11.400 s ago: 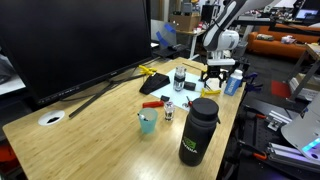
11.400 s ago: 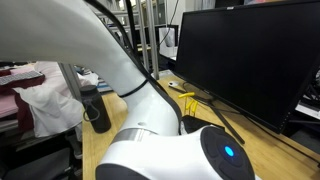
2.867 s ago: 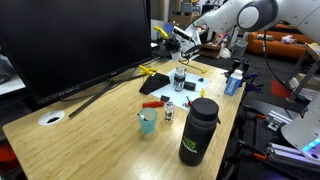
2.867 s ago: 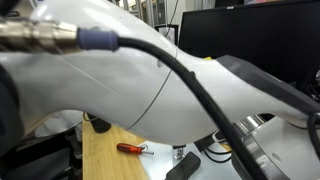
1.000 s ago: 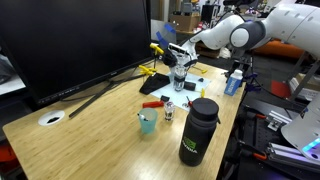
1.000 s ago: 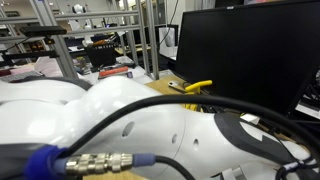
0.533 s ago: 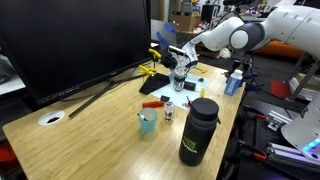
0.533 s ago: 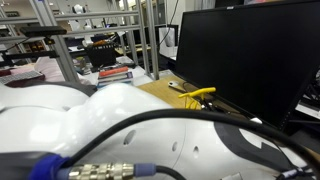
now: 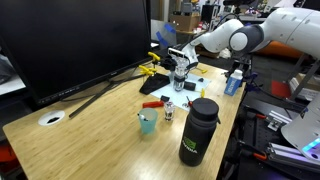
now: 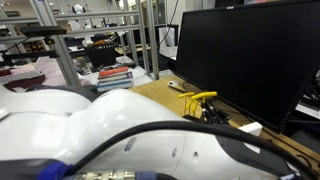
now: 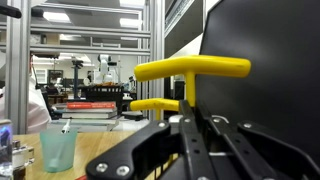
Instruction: Get the rightmost yellow object and put it behind all the yellow objects on the black base
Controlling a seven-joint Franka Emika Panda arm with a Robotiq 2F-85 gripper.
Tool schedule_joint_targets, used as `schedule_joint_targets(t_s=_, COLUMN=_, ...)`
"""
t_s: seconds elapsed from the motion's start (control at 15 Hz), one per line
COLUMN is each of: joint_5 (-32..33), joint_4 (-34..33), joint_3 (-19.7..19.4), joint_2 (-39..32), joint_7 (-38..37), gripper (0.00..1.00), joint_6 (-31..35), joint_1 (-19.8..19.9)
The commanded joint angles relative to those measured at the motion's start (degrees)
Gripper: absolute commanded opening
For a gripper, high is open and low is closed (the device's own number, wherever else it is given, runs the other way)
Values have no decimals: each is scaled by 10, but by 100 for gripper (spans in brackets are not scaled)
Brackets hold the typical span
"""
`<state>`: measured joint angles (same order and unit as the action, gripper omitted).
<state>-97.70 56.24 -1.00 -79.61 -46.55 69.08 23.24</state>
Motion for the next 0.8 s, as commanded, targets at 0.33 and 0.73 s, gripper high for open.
schedule_joint_targets(t_s=0.33, joint_5=4, joint_4=-40, joint_3=-3, joint_2=-24, joint_7=-81, gripper=2, joint_6=30, joint_1=-8)
schedule_joint_targets(t_s=0.73, joint_5=31, joint_4=-17, joint_3=-1, joint_2=-6, joint_7=-107, gripper=2, joint_6=50, joint_1=-12)
